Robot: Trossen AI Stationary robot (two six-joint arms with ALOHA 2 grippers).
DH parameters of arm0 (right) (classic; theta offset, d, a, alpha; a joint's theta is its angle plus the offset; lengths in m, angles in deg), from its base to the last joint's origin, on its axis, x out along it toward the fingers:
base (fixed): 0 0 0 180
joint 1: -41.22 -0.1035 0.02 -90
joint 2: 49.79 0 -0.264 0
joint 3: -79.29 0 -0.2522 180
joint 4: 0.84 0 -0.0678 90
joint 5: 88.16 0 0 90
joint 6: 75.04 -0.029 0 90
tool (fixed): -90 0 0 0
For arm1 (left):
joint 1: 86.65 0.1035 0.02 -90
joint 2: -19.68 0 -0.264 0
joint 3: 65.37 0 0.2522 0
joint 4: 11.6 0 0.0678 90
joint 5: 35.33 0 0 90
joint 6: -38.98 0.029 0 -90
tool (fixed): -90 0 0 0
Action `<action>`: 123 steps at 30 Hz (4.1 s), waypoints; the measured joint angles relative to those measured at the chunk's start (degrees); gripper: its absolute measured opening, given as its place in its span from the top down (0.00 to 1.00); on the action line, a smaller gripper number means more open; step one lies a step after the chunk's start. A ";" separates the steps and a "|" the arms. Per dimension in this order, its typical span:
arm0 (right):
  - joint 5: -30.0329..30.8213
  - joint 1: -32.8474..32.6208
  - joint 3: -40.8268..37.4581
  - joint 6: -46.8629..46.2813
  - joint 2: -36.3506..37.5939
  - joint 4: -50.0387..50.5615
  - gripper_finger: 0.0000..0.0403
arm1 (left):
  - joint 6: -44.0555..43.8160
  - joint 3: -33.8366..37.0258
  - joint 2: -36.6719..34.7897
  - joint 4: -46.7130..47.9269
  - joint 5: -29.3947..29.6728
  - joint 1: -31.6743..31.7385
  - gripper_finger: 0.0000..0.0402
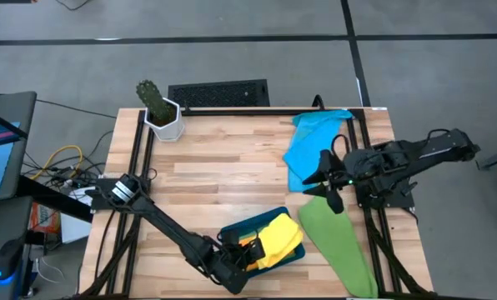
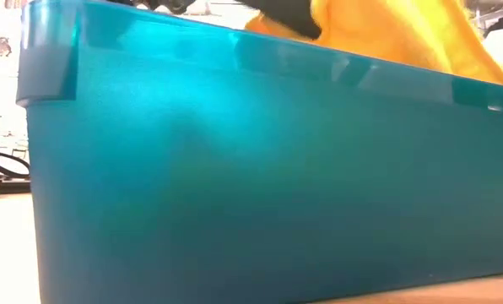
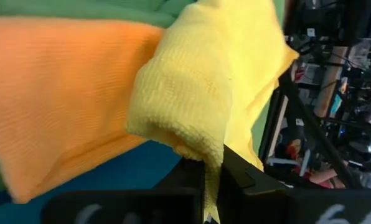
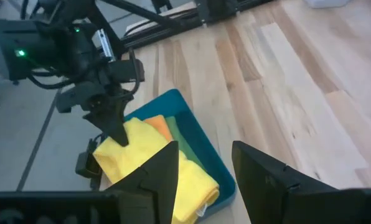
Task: Fold microfiber towels
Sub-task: Put the folded yellow microfiber towel into the blue bin, then fold the blue microfiber towel
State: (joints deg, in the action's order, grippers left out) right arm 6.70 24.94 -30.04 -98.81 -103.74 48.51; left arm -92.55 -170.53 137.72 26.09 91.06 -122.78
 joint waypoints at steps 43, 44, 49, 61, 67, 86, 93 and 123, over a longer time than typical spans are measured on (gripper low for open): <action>0.20 -9.05 0.02 5.79 -39.88 -17.55 0.57 | 13.61 -3.06 -1.68 23.17 -11.63 2.63 0.49; 0.20 -9.40 0.02 5.79 -41.44 -17.64 0.57 | 13.61 -3.06 -1.68 23.54 -11.62 2.61 0.49; 0.27 -11.29 0.02 4.80 -46.91 -18.64 0.57 | 14.06 -3.04 -2.99 26.05 -11.89 2.14 0.53; 1.51 -12.12 0.02 1.76 -47.55 -21.38 0.57 | 13.38 -5.70 -4.83 24.60 -3.00 0.49 0.57; 1.55 -12.07 0.02 1.70 -48.36 -21.52 0.57 | 20.19 -7.99 -3.78 19.57 -0.36 1.17 0.58; 1.49 -11.38 0.04 0.23 -48.47 -21.34 0.57 | 25.41 -8.33 8.64 17.87 -19.07 1.48 0.98; 1.50 -11.48 -0.03 -0.31 -46.05 -20.23 0.57 | 34.12 -16.69 8.15 23.70 -16.52 1.65 0.99; 21.92 1.58 -0.02 -15.33 -5.24 24.46 0.63 | 99.55 -37.81 8.18 37.84 -21.17 37.26 0.55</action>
State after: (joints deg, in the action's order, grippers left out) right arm 28.62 26.51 -30.05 -114.14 -108.98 72.97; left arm 7.00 -208.34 145.90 63.93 69.89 -85.52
